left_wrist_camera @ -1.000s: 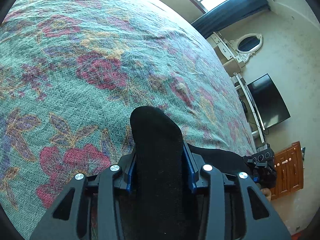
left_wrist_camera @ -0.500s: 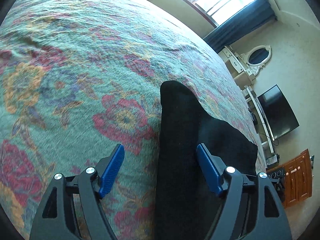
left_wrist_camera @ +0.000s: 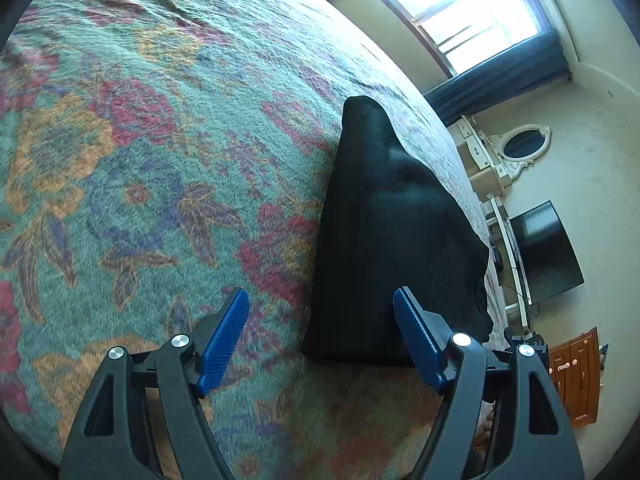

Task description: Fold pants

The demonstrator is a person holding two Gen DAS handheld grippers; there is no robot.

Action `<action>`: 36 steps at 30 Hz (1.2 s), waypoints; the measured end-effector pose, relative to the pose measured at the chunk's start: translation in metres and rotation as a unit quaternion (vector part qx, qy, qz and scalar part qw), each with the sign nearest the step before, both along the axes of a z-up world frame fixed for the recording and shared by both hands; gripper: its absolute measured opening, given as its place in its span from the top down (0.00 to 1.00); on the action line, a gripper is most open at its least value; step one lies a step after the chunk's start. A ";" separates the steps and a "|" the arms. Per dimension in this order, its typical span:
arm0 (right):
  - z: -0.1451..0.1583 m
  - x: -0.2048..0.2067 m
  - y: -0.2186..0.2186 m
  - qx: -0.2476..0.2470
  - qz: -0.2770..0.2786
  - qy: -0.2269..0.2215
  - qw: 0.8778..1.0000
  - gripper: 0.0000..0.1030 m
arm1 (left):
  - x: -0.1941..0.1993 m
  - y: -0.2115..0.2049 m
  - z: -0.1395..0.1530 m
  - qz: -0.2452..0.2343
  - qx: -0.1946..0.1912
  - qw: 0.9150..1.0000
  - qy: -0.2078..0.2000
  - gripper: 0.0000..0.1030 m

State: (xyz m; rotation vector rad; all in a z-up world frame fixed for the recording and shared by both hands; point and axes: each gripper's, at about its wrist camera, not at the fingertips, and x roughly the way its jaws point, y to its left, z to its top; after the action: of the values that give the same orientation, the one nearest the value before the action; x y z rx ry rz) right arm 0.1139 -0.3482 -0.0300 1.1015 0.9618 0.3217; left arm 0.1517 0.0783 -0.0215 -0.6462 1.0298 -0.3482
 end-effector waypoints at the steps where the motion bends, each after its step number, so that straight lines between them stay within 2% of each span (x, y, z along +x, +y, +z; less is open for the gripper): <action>1: 0.003 -0.003 0.002 -0.013 -0.008 0.004 1.000 0.23 | -0.003 -0.001 0.001 0.000 0.001 1.000 0.003 0.29; 3: 0.006 -0.009 0.006 -0.034 -0.019 0.004 0.999 0.23 | -0.008 -0.003 0.002 -0.001 0.002 1.000 0.004 0.29; 5: 0.002 -0.011 0.010 -0.033 -0.013 0.003 0.999 0.23 | -0.009 -0.006 0.003 -0.009 0.013 1.000 0.005 0.27; 8: 0.003 -0.006 0.017 -0.044 -0.002 0.005 0.999 0.21 | -0.005 -0.010 0.003 -0.016 0.026 1.000 -0.003 0.21; 13: 0.002 0.006 0.024 -0.045 0.003 0.013 0.999 0.23 | 0.006 -0.020 -0.001 -0.007 0.021 1.000 -0.013 0.18; 15: 0.002 0.006 0.027 -0.061 0.003 0.019 0.998 0.36 | 0.011 -0.028 -0.001 -0.012 0.023 1.000 -0.018 0.17; 17: -0.001 0.005 0.025 -0.061 0.000 0.024 0.998 0.54 | 0.014 -0.035 -0.001 -0.018 0.020 0.999 -0.022 0.18; 19: -0.006 0.002 0.021 -0.050 0.000 0.024 0.998 0.63 | 0.015 -0.042 -0.001 -0.031 0.017 0.999 -0.031 0.18; 21: -0.008 0.000 0.016 -0.030 0.000 0.023 0.999 0.69 | 0.015 -0.050 0.000 -0.045 0.029 0.998 -0.037 0.28; 23: -0.008 -0.002 0.012 -0.018 -0.001 0.020 1.000 0.73 | 0.013 -0.057 0.002 -0.051 0.056 0.996 -0.041 0.31; 26: -0.009 -0.005 0.006 -0.012 -0.003 0.013 1.000 0.76 | 0.010 -0.057 0.001 -0.056 0.069 0.995 -0.043 0.36; 31: -0.026 -0.007 -0.005 0.021 -0.006 0.008 1.000 0.76 | 0.008 -0.053 -0.005 -0.066 0.077 0.994 -0.048 0.37; 33: -0.025 -0.007 -0.005 0.019 -0.004 0.006 1.000 0.75 | 0.008 -0.052 -0.007 -0.069 0.077 0.993 -0.053 0.37; 36: -0.017 -0.014 -0.008 -0.001 -0.005 0.007 1.000 0.67 | 0.009 -0.047 -0.009 -0.063 0.063 0.995 -0.050 0.33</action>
State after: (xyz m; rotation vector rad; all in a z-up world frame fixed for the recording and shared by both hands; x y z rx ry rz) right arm 0.1000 -0.3558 -0.0467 1.1084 0.9687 0.3054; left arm 0.1604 0.0310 -0.0303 -0.4477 0.9898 -0.4190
